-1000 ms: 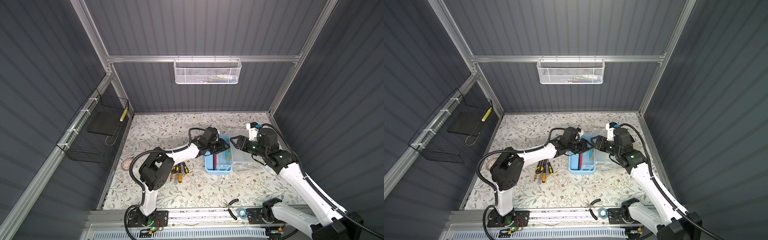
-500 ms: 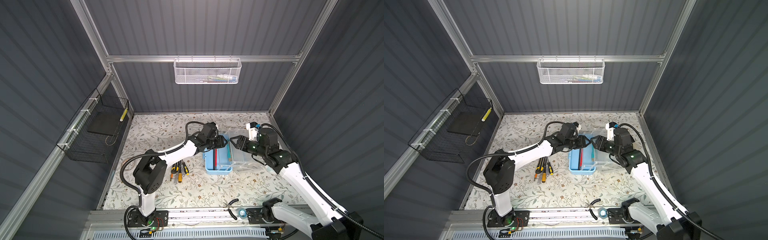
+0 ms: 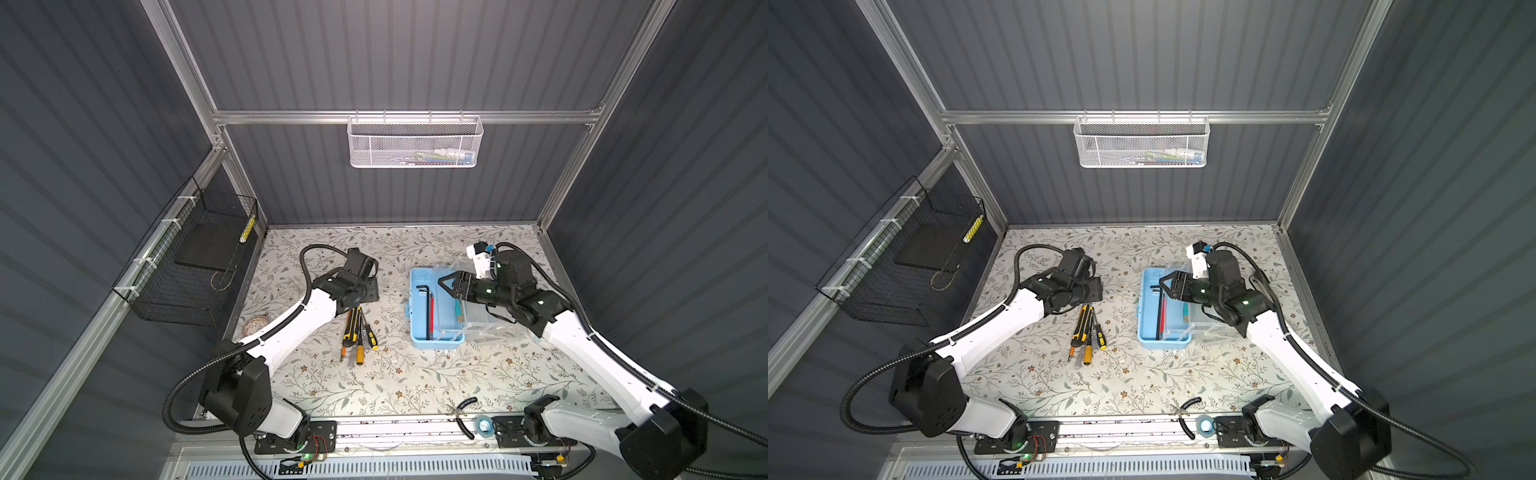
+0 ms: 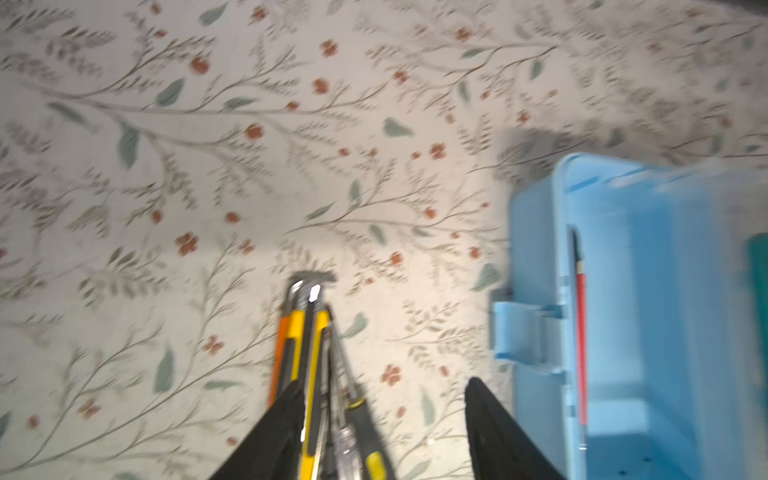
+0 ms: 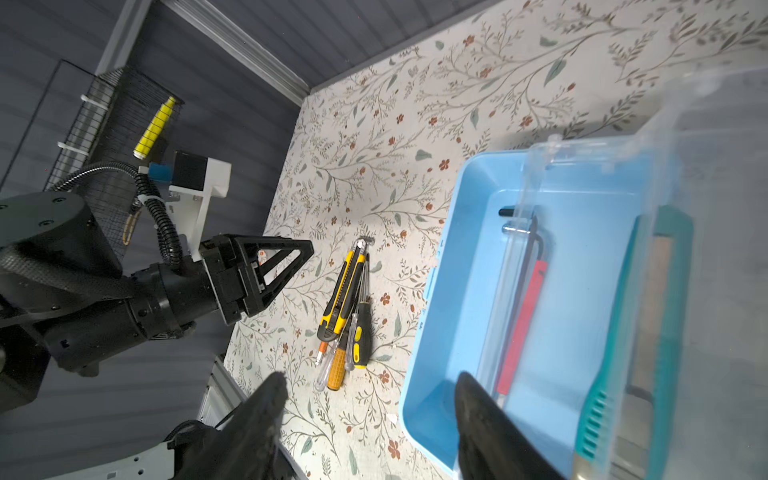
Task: Pack the tool kit
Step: 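Move the left gripper down to the yellow utility knives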
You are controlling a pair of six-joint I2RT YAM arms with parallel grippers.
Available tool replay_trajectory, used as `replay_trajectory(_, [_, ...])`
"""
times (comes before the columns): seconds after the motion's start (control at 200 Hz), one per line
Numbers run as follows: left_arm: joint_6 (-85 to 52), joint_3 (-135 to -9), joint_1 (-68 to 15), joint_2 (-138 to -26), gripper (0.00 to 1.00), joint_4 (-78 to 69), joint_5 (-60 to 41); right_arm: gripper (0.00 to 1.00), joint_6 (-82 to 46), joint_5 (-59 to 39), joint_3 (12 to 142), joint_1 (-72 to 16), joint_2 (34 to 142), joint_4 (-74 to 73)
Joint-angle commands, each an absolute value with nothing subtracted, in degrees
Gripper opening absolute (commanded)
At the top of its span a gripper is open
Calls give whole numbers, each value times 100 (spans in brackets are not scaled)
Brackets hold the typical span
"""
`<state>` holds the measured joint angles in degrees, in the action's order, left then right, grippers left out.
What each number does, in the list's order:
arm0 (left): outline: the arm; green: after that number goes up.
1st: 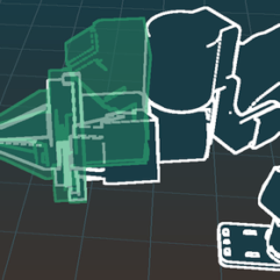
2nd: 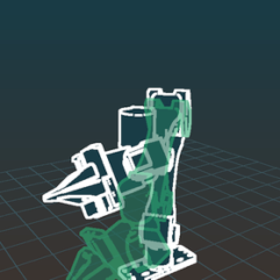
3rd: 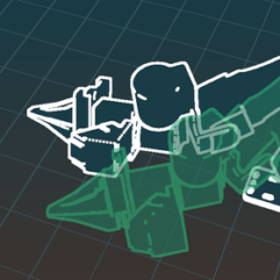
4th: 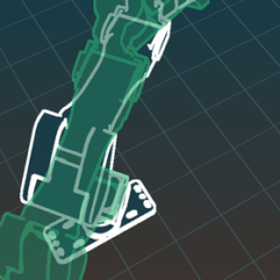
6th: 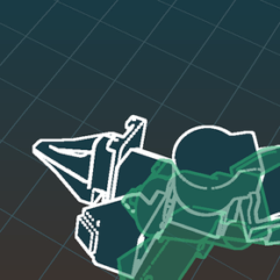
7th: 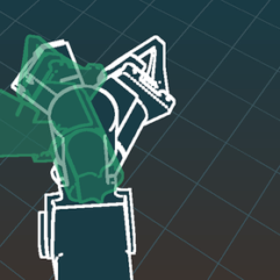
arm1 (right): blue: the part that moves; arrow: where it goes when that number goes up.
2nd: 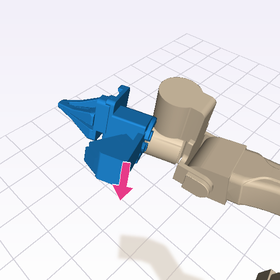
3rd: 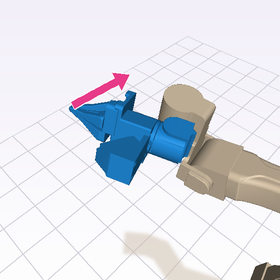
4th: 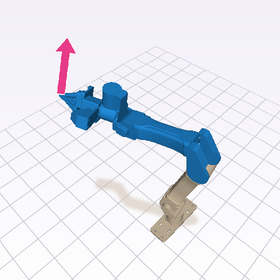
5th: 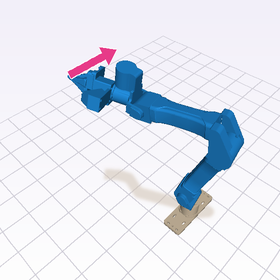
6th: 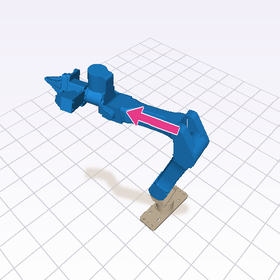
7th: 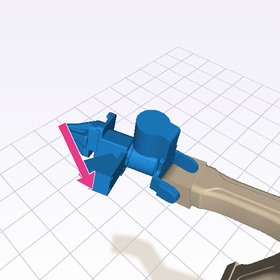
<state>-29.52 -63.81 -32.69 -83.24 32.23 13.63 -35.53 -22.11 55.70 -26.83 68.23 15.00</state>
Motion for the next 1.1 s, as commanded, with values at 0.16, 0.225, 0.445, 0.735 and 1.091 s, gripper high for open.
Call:
replay_trajectory(0.16, [-2701, -5951, -3265, -8541, 62, 3943, 2046, 67, -3666, -2305, 5771, -3050, 7336, 1297])
replay_trajectory(0.225, [-2681, -5907, -3261, -8673, 62, 3899, 2039, 67, -3664, -2296, 5770, -3058, 7398, 1296])
replay_trajectory(0.445, [-2734, -5693, -3261, -9029, 55, 3534, 1852, 67, -3665, -2279, 5766, -3060, 7514, 1280])
replay_trajectory(0.735, [-2760, -5581, -3261, -9291, 50, 3342, 1634, 66, -3627, -2199, 5730, -3065, 7565, 1280])
replay_trajectory(1.091, [-2806, -5392, -3261, -9483, 46, 3109, 1476, 66, -3586, -2066, 5713, -3061, 7606, 1359])
